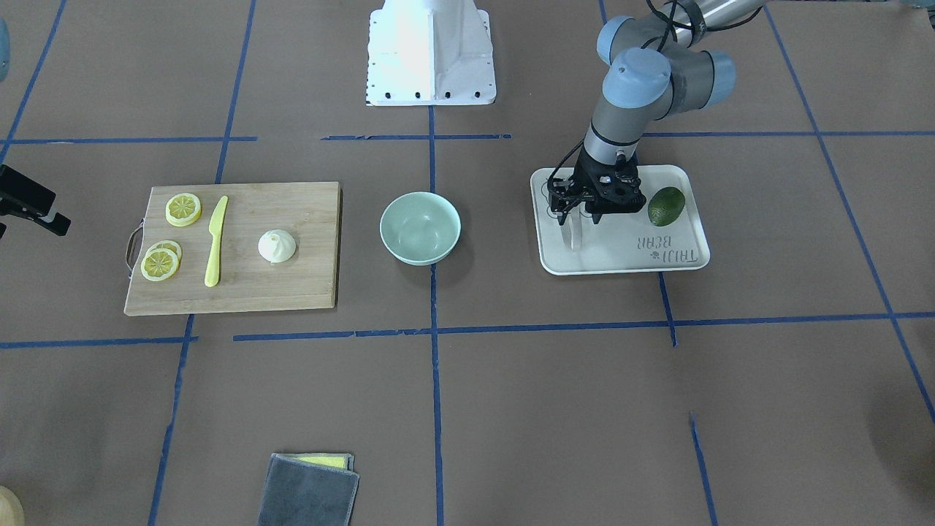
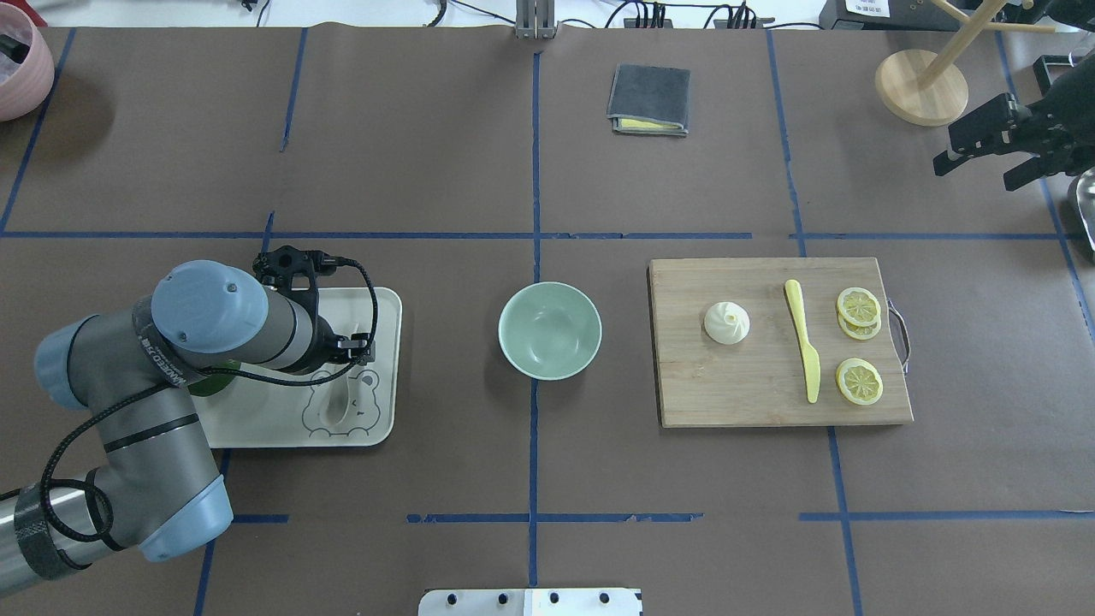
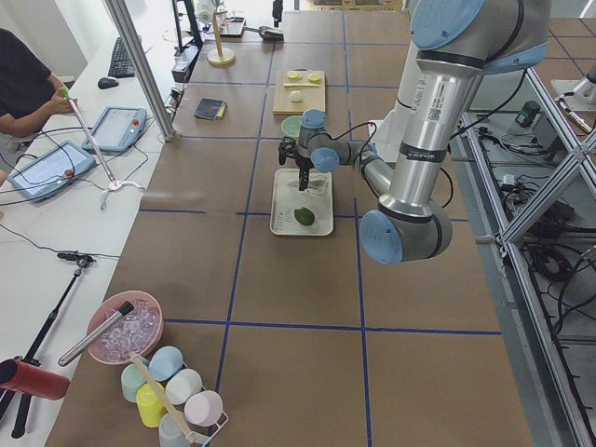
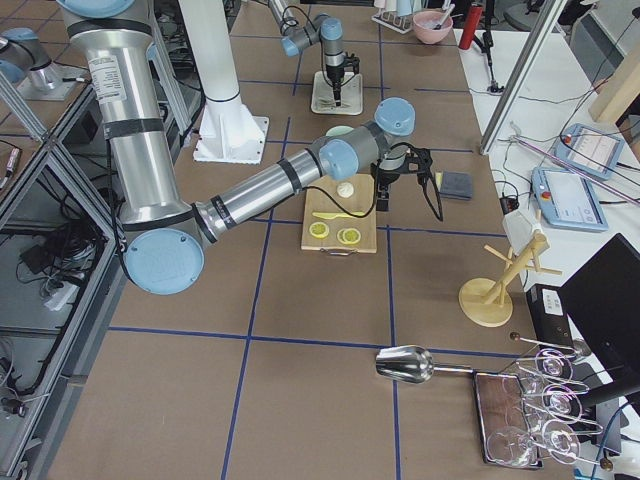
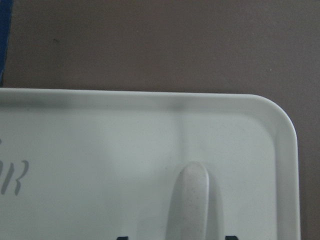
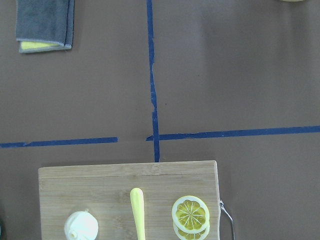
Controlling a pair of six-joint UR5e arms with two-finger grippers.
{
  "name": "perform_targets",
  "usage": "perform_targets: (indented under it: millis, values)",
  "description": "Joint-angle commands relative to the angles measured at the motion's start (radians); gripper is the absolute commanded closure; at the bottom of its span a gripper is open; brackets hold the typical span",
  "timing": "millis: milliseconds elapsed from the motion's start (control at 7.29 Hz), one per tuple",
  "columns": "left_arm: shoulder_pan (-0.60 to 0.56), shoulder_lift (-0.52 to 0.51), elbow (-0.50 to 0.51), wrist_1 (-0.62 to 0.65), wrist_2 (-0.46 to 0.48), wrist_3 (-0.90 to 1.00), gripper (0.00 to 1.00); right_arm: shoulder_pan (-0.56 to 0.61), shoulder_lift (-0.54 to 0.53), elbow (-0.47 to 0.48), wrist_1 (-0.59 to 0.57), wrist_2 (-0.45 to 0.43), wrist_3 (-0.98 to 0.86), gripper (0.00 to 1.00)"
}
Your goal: Put spoon and bun in bowl
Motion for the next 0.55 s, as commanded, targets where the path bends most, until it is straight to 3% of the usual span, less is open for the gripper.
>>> perform_targets:
  millis: [0, 274, 411]
  values:
    - [0.002, -0.005, 0.001, 0.002, 0.000, -0.007, 0.53, -0.002, 0.000, 0.000, 0.000, -0.004, 0.000, 0.00]
    - [0.002, -0.003, 0.001, 0.003, 0.001, -0.005, 0.91, -0.002, 0.000, 0.000, 0.000, -0.004, 0.000, 0.00]
    - [0.002, -0.001, 0.001, 0.005, 0.001, -0.005, 1.00, -0.002, 0.005, 0.001, 0.000, -0.004, 0.000, 0.00]
